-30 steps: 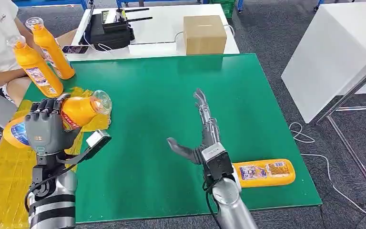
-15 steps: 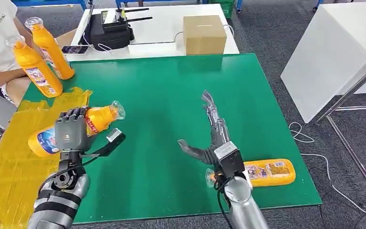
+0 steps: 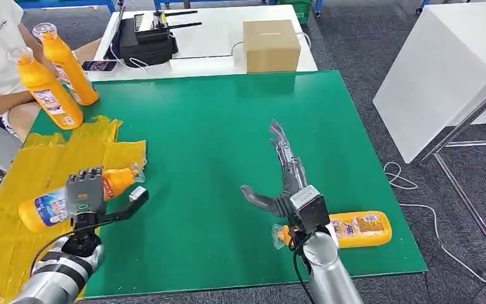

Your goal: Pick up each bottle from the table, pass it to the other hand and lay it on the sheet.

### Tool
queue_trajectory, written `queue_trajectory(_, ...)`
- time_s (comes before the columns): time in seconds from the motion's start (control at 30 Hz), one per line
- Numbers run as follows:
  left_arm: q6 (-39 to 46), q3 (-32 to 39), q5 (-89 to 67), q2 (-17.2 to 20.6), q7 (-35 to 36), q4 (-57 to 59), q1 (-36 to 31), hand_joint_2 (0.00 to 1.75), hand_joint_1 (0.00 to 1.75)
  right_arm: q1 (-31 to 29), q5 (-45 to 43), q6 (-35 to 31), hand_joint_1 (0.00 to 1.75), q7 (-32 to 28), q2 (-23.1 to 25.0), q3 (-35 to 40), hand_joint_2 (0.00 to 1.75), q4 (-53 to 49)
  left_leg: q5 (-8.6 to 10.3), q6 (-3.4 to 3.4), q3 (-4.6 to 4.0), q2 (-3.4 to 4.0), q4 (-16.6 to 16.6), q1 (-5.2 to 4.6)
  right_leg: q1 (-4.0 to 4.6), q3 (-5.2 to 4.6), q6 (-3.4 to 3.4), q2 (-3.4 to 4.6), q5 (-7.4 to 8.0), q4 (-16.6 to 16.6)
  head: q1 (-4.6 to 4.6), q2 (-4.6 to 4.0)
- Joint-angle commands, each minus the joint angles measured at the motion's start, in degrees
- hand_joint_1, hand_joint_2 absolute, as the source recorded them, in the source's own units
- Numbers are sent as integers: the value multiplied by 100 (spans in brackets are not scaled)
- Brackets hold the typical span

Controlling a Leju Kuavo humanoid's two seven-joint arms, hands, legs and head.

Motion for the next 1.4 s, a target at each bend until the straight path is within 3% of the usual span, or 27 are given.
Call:
queue_trajectory(0.03, -6, -759, -17, 513, 782, -227, -165, 175, 0, -235, -21, -38, 0, 28, -123, 2, 175, 405, -12, 4, 27, 0, 1, 5, 6, 32, 2, -6, -9, -7, -2, 0)
queue_trajectory(0.1, -6, -717, -17, 821, 883, -847, -40, 175, 0, -183, -28, -78, 0, 28, -127, 21, 175, 408, -7, 3, 8, 3, 2, 3, 4, 14, 2, -1, -4, -4, 0, 0)
queue_trajectory(0.17, -6, -692, -17, 895, 883, -1088, 31, 175, 0, -166, -29, -102, 0, 22, -126, 25, 175, 410, -10, 1, 8, 9, 5, 6, 8, 14, 0, 4, -3, -4, 2, 0)
queue_trajectory(0.5, -6, -666, -17, 888, 883, -1198, 71, 175, 0, -163, -29, -108, 0, 20, -133, 29, 175, 409, -5, 1, 11, 0, -3, 0, -1, 16, 1, -4, -3, -5, 0, 0)
queue_trajectory(0.57, -6, -640, -17, 740, 883, -1424, 201, 175, 0, -148, -31, -134, 0, 15, -141, 33, 175, 410, -16, 2, 31, 0, -2, 5, 5, 39, 1, -7, -11, -9, 0, 0)
queue_trajectory(0.6, -6, -312, -17, 509, 636, -1570, 344, 175, 0, -138, -33, -145, 0, 15, -144, 30, 175, 413, -4, 2, 9, -5, -4, -1, -2, 16, 2, -8, -3, -7, 2, 0)
queue_trajectory(0.67, -6, 1415, 66, -310, -1018, -1636, 567, 175, 0, -112, -33, -156, 0, 15, -128, -16, 175, 388, -6, 6, 20, -9, -9, -3, -4, 28, 4, -14, -6, -13, 0, 0)
queue_trajectory(0.73, -6, 2391, 249, -846, -2111, -1469, 544, 175, 0, -90, 12, -166, 0, 31, -112, -56, 175, 357, -3, 6, 12, -15, -6, -3, -4, 22, 5, -21, -5, -12, 0, 0)
queue_trajectory(0.87, -6, 3806, 1381, -1751, -4510, -1267, 334, 175, 0, -14, 214, -182, 0, 64, -81, -157, 175, 310, -14, 11, 30, -30, 1, -1, 0, 51, 9, -37, -15, -17, 2, 0)
queue_trajectory(0.93, -421, 3918, 3402, -2104, -6157, -739, 48, 175, 0, 94, 641, -357, 0, 14, -45, -226, 175, 218, -20, 11, 41, -16, 3, 0, 3, 60, 9, -26, -16, -18, 0, 0)
queue_trajectory(0.97, -1212, 3759, 4391, -2258, -6429, -1299, 212, 175, 0, 138, 934, -409, 0, -2, -48, -232, 175, 158, -3, 6, 13, -22, -4, -8, -7, 27, 6, -31, -6, -14, -2, 0)
queue_trajectory(1.07, -2698, 3328, 6252, -2414, -6246, -3362, 1000, 175, 0, 242, 2070, -689, 0, 70, -123, -34, 175, -73, -10, 7, 19, -47, 5, -9, -9, 38, 6, -55, -18, -13, 0, 0)
queue_trajectory(1.13, -3286, 3339, 7029, -2454, -6111, -4144, 1296, 175, 0, 255, 2945, -849, 0, 263, -316, 261, 175, -95, -19, 7, 12, -17, 13, -7, -8, 25, 7, -22, -15, -6, 0, 0)
queue_trajectory(1.23, -3643, 3395, 7536, -2470, -6022, -4674, 1530, 175, 0, 328, 3825, -873, 0, 405, -650, 537, 175, 91, -15, 4, 10, 11, 3, -5, -7, 14, 5, 6, -4, -10, 2, 0)
queue_trajectory(1.37, -3738, 3429, 7665, -2488, -6038, -4784, 1627, 175, 0, 619, 4122, -993, 0, 335, -1069, 328, 175, -29, -29, 4, 44, 0, -4, 0, -1, 53, 4, -7, -16, -21, -2, 0)
queue_trajectory(1.4, -3745, 3441, 7676, -2490, -6043, -4763, 1623, 175, 0, 688, 4157, -937, 0, 293, -1093, 232, 175, -118, -14, 2, 15, -7, -3, -3, -5, 24, 4, -11, -7, -16, -2, 0)
